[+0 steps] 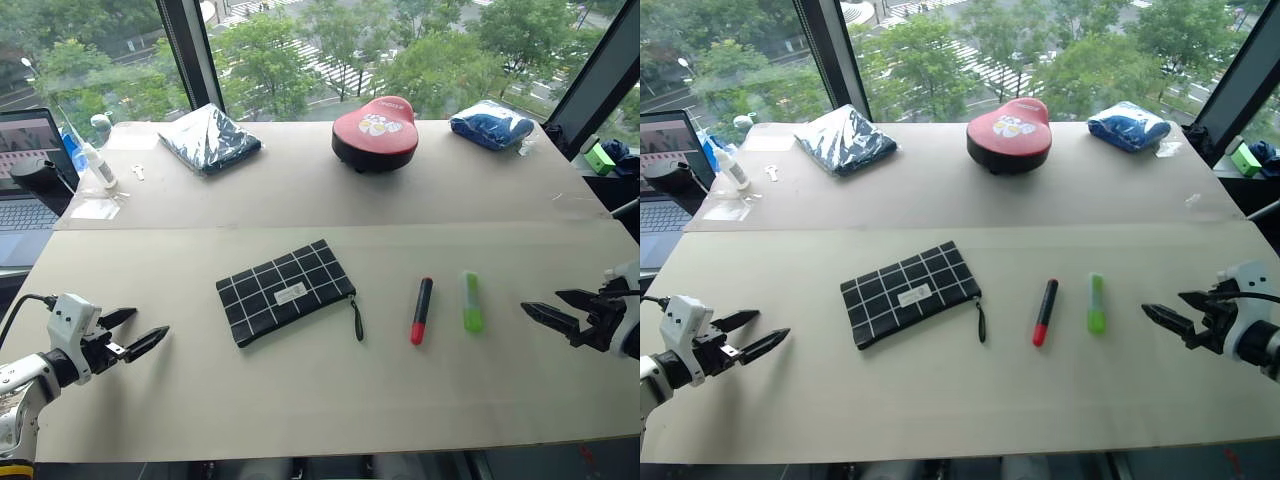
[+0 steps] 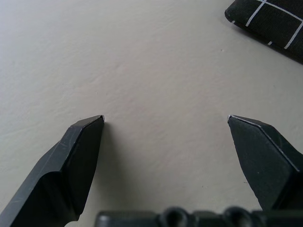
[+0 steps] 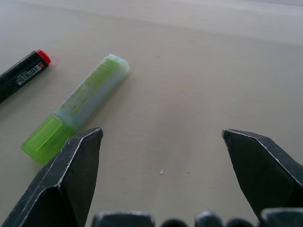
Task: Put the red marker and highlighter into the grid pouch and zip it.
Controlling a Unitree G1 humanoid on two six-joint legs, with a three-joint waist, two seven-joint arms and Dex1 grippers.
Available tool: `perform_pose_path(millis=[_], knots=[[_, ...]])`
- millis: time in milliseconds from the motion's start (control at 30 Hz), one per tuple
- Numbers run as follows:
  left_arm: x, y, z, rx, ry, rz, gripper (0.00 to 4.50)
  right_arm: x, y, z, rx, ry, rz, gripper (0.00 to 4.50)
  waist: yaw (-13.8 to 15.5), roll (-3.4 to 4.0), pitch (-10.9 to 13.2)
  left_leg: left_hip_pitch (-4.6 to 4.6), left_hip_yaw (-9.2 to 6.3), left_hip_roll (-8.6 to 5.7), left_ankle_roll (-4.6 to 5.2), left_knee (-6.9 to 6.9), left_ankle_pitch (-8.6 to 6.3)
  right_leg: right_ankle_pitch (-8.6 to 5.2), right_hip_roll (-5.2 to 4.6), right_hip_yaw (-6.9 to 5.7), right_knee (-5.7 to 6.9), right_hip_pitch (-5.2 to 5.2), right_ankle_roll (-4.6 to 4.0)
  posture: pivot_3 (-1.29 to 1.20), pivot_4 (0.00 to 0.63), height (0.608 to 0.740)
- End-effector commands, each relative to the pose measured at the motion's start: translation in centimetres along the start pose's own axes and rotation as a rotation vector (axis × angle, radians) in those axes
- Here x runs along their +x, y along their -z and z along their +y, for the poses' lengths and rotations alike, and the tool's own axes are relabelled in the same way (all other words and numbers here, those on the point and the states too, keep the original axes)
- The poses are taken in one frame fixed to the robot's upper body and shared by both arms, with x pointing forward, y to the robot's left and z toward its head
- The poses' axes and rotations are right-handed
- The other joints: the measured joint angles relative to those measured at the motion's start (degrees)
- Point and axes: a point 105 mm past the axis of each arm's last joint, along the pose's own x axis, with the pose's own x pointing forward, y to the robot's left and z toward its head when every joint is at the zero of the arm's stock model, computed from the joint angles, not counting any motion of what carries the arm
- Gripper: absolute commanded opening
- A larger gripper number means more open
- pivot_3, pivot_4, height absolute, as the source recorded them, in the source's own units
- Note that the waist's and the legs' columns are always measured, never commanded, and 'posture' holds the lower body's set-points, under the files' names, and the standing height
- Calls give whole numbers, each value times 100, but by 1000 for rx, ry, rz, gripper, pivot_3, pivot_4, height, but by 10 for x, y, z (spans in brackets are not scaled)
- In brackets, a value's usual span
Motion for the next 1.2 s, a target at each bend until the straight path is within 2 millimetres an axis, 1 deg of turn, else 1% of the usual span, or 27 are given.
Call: perform_pose_path(millis=[33,67,133,200,267,333,367,467,500,567,600,633,667,733,800,833,867,900,967,1000,1033,1100,1200], knots=[[5,-13,-2,37,22,-15,4500,0,-9,-1,-28,10,-33,4457,0,0,0,0,0,0,0,0,0,0,0,0,0,0,0,0,150,740],[9,-16,-5,50,40,-18,4500,1,-8,-2,-26,15,-31,4457,8,0,0,0,0,0,0,0,0,0,0,0,0,0,0,0,150,740],[18,-24,-14,103,127,-42,4500,3,-9,-4,-25,43,-41,4457,25,-1,0,0,-1,-1,-1,1,0,0,4,-5,0,3,0,0,150,740],[24,-27,-22,136,230,-48,4500,4,-13,-6,-18,60,-61,4457,29,-1,-1,0,0,-2,-2,2,1,1,10,-7,1,5,0,0,150,740],[27,-34,-27,249,299,-64,4500,6,-19,-7,-5,82,-92,4457,12,-1,-1,-1,2,-6,-2,3,1,1,11,-5,2,2,1,0,150,740],[31,-41,-31,373,334,-85,4500,7,-26,-4,19,72,-128,3955,-1,-1,0,-1,3,-4,2,2,3,1,15,-4,2,0,0,0,150,740],[32,-44,-33,477,359,-76,4500,8,-33,4,19,39,-155,3770,-8,-1,-1,-2,3,-4,4,2,5,1,15,-4,0,-2,0,0,150,740],[37,-44,-36,756,427,-27,4500,14,-49,24,-13,-33,-202,2668,-19,-1,-1,-3,5,0,4,1,3,2,-6,2,-1,-5,-1,0,150,740],[38,-44,-38,817,453,-21,4500,18,-54,31,-23,-60,-212,2419,-19,0,-1,-3,5,0,1,1,1,2,-7,2,-2,-6,-2,0,150,740],[41,-48,-42,906,498,-30,4500,25,-63,48,-54,-123,-226,1621,-21,0,-1,-3,7,1,2,0,0,2,-9,3,-2,-6,-2,0,150,740],[44,-54,-45,947,511,-50,4500,31,-71,60,-71,-168,-242,1411,-17,0,-1,-3,8,0,3,0,0,2,-10,3,-2,-6,-2,0,150,740],[46,-59,-47,990,528,-64,4500,36,-77,73,-86,-213,-256,997,-14,-1,0,-3,7,1,5,0,0,3,-11,1,-2,-6,-2,0,150,740],[47,-61,-49,1017,539,-72,4500,39,-82,80,-95,-241,-266,640,-15,-1,0,-4,6,1,7,1,1,3,-9,-1,-3,-6,-2,0,150,740],[51,-69,-60,1067,591,-117,4500,51,-93,105,-124,-340,-285,18,-15,-1,0,-9,6,0,32,1,15,3,-8,-3,-2,-10,-1,0,150,740],[54,-75,-71,1073,632,-166,4500,59,-100,123,-131,-416,-297,18,-17,-1,0,-10,6,-1,37,1,18,3,-4,-9,-2,-12,-1,0,150,740],[55,-78,-75,1062,649,-188,4500,63,-101,131,-142,-448,-291,18,-19,-1,0,-11,7,-3,38,1,18,3,-1,-12,-2,-13,0,0,150,740],[55,-79,-81,1060,680,-203,4500,71,-99,138,-186,-466,-274,18,-19,-1,0,-12,7,-3,40,1,17,4,2,-13,-1,-14,0,0,150,740],[55,-77,-87,1071,718,-199,4500,83,-96,145,-227,-469,-242,18,-22,-1,0,-12,7,-4,42,1,16,4,4,-15,-1,-14,0,0,150,740],[51,-70,-94,1111,783,-165,4500,102,-84,168,-352,-521,-174,18,-35,-1,0,-16,8,-8,42,3,16,4,6,-24,0,-18,1,0,150,740],[49,-67,-95,1121,798,-149,4500,108,-80,176,-393,-541,-157,18,-49,-1,0,-16,11,-10,41,4,17,4,5,-27,0,-19,1,0,150,740],[47,-66,-95,1124,803,-141,4500,113,-79,181,-416,-548,-153,18,-59,-1,0,-17,13,-12,41,4,17,4,6,-32,1,-19,1,0,150,740],[45,-64,-95,1118,804,-133,4500,119,-80,183,-430,-542,-163,18,-75,-1,0,-21,13,-13,35,4,20,4,11,-42,2,-24,1,0,150,740],[41,-57,-93,1129,806,-103,4500,136,-84,192,-456,-515,-186,18,-82,-1,0,-43,12,-14,14,21,33,4,14,-56,6,-36,1,0,150,740]])
